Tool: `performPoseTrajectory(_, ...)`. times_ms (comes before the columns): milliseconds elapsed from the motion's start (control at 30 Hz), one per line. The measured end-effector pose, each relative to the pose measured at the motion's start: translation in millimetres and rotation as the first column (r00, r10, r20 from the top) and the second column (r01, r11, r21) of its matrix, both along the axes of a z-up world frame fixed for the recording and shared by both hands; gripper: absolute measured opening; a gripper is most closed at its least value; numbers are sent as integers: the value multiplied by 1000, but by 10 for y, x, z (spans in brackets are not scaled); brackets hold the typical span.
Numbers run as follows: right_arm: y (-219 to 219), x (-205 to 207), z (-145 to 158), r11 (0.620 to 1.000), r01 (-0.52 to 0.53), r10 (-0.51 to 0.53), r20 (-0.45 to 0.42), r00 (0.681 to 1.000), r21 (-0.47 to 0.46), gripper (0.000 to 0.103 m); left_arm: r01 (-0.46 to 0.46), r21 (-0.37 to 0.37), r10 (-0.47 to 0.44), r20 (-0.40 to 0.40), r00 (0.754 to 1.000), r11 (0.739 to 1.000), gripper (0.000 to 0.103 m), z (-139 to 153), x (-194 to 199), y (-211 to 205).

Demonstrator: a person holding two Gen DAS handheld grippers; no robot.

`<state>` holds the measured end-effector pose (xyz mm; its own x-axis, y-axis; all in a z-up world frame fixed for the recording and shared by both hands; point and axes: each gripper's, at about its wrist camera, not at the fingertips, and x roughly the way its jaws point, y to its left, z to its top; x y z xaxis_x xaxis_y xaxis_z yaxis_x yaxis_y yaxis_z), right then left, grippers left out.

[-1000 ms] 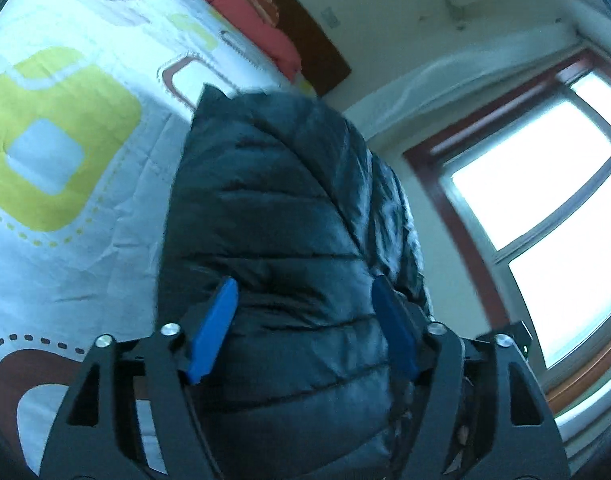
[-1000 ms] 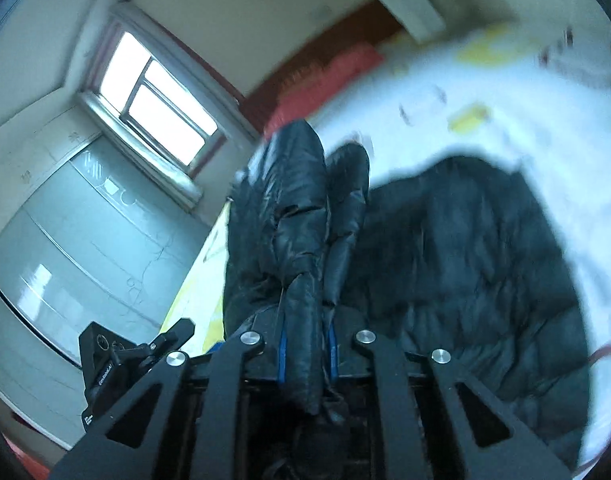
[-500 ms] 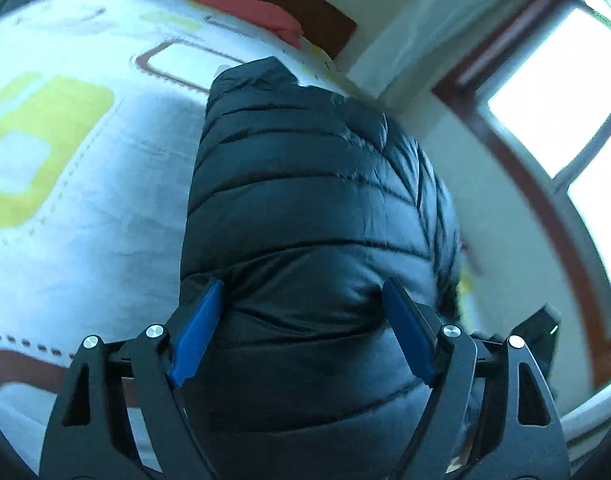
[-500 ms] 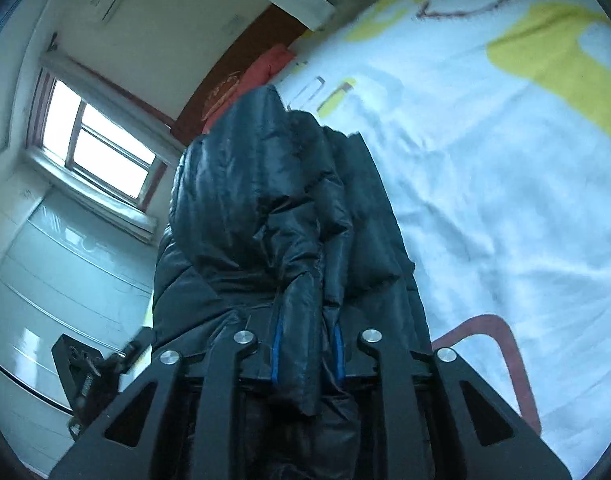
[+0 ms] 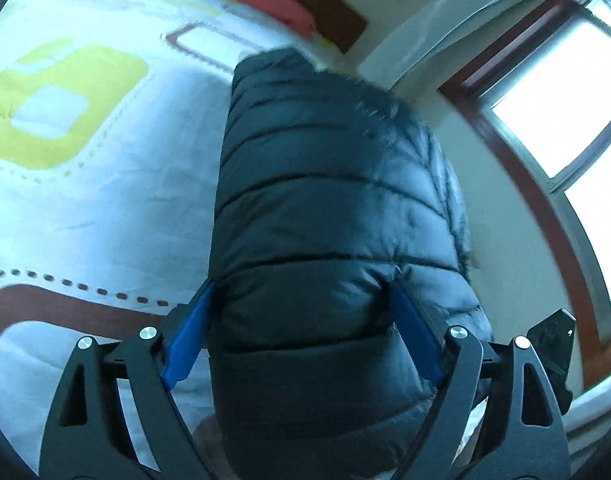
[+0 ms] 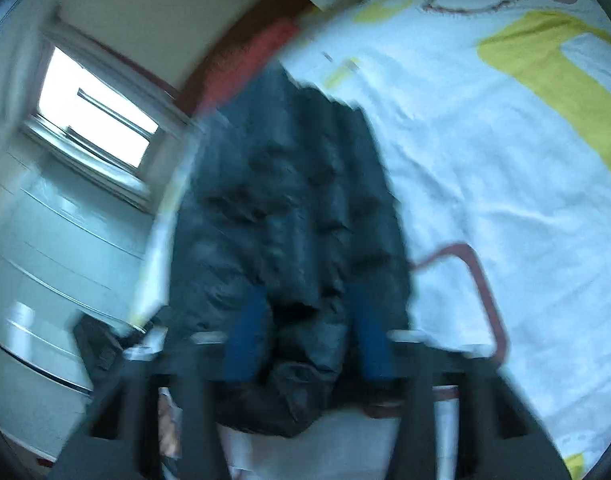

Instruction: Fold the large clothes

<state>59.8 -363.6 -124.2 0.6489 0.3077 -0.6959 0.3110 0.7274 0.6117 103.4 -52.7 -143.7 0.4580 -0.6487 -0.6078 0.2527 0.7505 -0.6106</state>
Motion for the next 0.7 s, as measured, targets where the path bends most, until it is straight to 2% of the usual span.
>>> performPoseTrajectory(100, -39, 16, -165, 999, 15, -16, 9, 1000, 37, 25, 31, 22, -30, -33, 999, 999, 85, -144, 67, -60)
performPoseTrajectory(200, -99, -26, -106, 998, -5, 4, 19, 1000, 57, 28, 51, -56, -56, -84, 995, 997, 84, -161, 125, 65)
performPoseTrajectory(300, -195, -99, 115, 998, -4, 2, 41, 999, 55, 33, -4, -187, -22, -140, 990, 982, 84, -106, 128, 370)
performPoseTrajectory(400, -303, -40, 430, 999, 20, -24, 118, 993, 35, 65, -45, -233, 22, -100, 995, 971, 84, 41, 188, 521)
performPoseTrajectory(500, -355, 346, 584, 1000, 24, -24, 165, 986, -1, 65, -29, -237, 17, -55, 998, 971, 85, 215, 431, 416)
performPoseTrajectory(600, -381, 799, 563, 1000, 8, -10, 169, 986, 12, 65, -13, -227, 3, -46, 999, 974, 85, 313, 709, 176)
performPoseTrajectory(667, -379, 1018, 480, 1000, 6, -7, 135, 991, 4, 57, -13, -188, 3, -53, 999, 982, 85, 309, 893, -16)
performPoseTrajectory(700, -381, 1162, 378, 1000, -4, 4, 101, 995, -1, 44, -24, -154, 15, -57, 998, 988, 85, 311, 977, -91)
